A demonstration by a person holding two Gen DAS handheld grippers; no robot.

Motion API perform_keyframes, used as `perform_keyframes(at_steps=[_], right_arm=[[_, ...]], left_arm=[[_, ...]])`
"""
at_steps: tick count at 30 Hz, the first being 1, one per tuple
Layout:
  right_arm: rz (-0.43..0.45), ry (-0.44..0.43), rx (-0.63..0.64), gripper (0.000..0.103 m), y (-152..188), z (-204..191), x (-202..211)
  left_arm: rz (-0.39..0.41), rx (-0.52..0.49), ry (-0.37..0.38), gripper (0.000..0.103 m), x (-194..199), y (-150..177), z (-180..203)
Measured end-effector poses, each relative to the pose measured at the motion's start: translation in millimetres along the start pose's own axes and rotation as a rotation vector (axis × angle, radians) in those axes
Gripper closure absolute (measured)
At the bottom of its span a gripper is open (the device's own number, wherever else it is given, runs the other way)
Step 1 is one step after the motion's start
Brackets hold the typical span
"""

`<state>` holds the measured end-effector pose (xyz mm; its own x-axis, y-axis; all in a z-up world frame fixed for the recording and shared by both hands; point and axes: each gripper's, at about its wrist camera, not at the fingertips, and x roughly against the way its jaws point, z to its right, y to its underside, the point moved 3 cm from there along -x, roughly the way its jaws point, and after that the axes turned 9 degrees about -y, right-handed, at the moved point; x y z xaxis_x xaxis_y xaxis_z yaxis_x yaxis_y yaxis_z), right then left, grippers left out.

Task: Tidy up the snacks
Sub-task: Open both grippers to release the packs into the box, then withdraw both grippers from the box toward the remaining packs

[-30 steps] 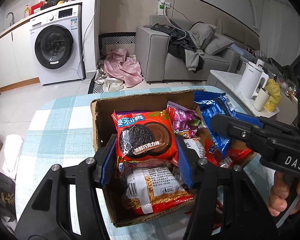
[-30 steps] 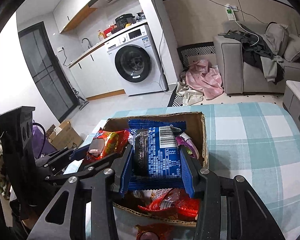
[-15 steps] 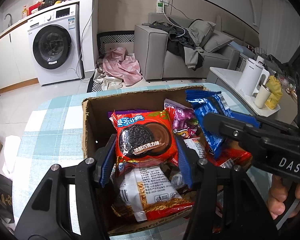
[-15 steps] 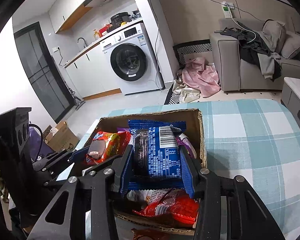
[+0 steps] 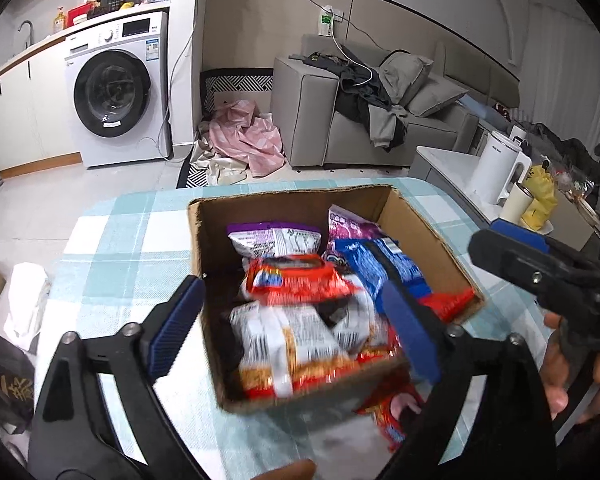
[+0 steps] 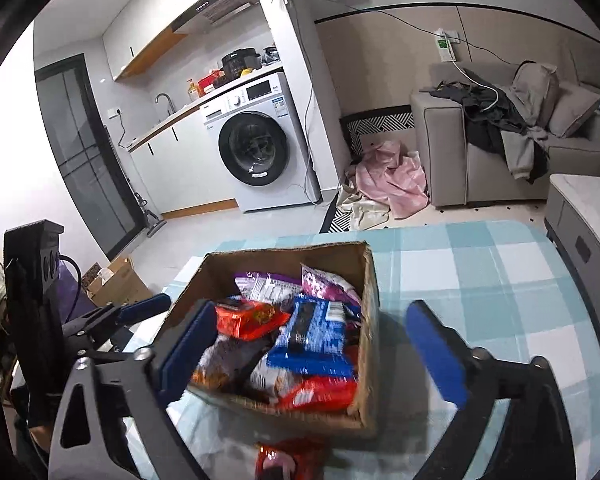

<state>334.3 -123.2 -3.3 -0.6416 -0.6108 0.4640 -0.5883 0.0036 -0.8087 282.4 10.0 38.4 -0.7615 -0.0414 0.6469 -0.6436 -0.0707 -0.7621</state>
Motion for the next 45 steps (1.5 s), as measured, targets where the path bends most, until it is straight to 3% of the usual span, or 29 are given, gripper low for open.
perform_keyframes(at_steps=[1,19,32,45], right_arm=[[-0.005,-0.005,-0.004,0.003,1.3,0.7,4.1],[-0.118,-0.006,0.039,0.000,63.6,-17.1,52.5],[-0.164,-0.001,0.022,0.000,101.4,-26.5,68.1],[-0.225,0.033,0.014,0.000,144.1,-22.1,70.4]], left_arm=[[0.006,-0.003,-0.006,0.001,7.0,2.1,-0.7],[-0.020,-0.007,-0.055,0.001,104.7,82.1,-14.8],[-0.064,-0.010,-0.017,0.001,132.3,132.6,3.6],[-0.108,-0.013,0.005,0.001,136.1,169.2,19.3]])
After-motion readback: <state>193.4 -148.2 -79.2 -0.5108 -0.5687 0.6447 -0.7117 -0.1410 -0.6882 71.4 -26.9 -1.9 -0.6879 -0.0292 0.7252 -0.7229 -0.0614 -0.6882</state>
